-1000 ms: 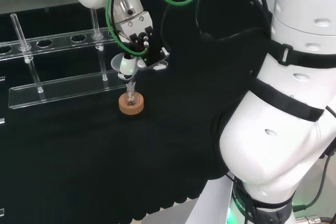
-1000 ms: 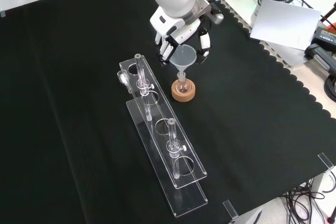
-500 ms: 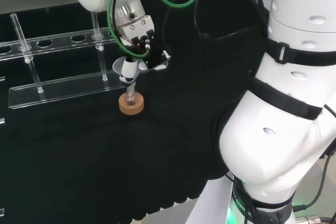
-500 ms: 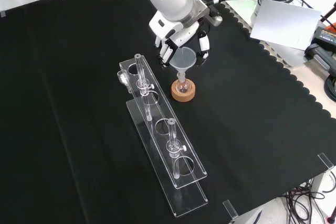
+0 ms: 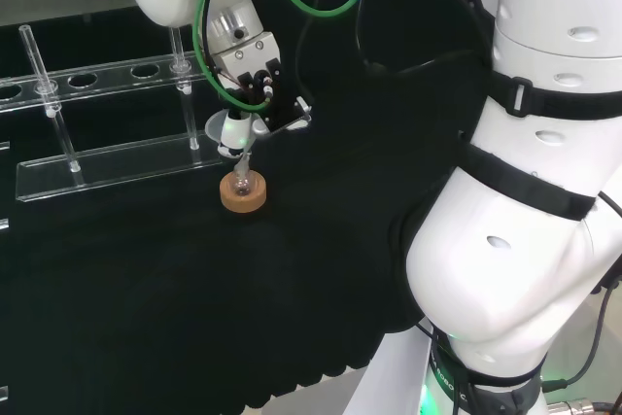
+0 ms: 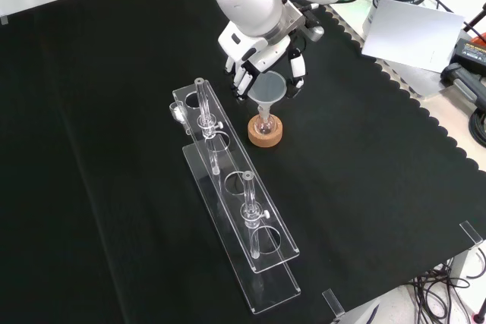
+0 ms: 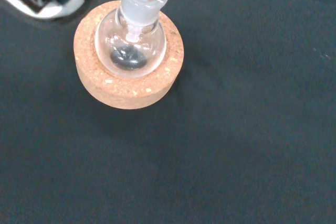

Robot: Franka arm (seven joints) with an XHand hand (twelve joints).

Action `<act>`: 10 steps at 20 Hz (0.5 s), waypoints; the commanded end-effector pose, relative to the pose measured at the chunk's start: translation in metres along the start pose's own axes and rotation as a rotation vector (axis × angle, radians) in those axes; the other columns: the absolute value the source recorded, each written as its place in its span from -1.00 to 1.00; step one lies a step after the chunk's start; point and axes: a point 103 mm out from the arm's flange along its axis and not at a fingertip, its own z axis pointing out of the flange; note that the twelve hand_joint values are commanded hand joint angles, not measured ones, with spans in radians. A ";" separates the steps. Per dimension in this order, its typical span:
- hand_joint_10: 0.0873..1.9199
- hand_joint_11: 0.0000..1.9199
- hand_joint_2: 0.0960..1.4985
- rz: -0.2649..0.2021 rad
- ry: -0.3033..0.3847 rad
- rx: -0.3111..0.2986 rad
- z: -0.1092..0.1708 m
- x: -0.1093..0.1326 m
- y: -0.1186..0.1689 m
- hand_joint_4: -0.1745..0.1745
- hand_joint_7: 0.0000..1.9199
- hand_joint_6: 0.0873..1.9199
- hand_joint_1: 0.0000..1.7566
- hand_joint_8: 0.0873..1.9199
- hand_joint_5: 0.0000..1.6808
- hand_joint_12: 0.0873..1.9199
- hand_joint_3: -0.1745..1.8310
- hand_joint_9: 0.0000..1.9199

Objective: Place the funnel on the round-bottom flask.

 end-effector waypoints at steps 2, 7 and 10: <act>-0.55 -0.35 -0.28 0.007 -0.011 0.002 0.001 0.000 0.001 -0.23 -0.33 -0.30 0.01 -0.24 -0.42 0.27 -0.02 -0.06; -0.50 -0.40 -0.30 0.011 -0.018 0.011 0.001 0.000 0.001 -0.26 -0.39 -0.49 0.00 -0.24 -0.50 0.29 -0.02 -0.13; -0.48 -0.42 -0.31 0.009 -0.017 0.017 0.001 -0.001 0.001 -0.26 -0.41 -0.56 -0.01 -0.24 -0.51 0.30 -0.02 -0.16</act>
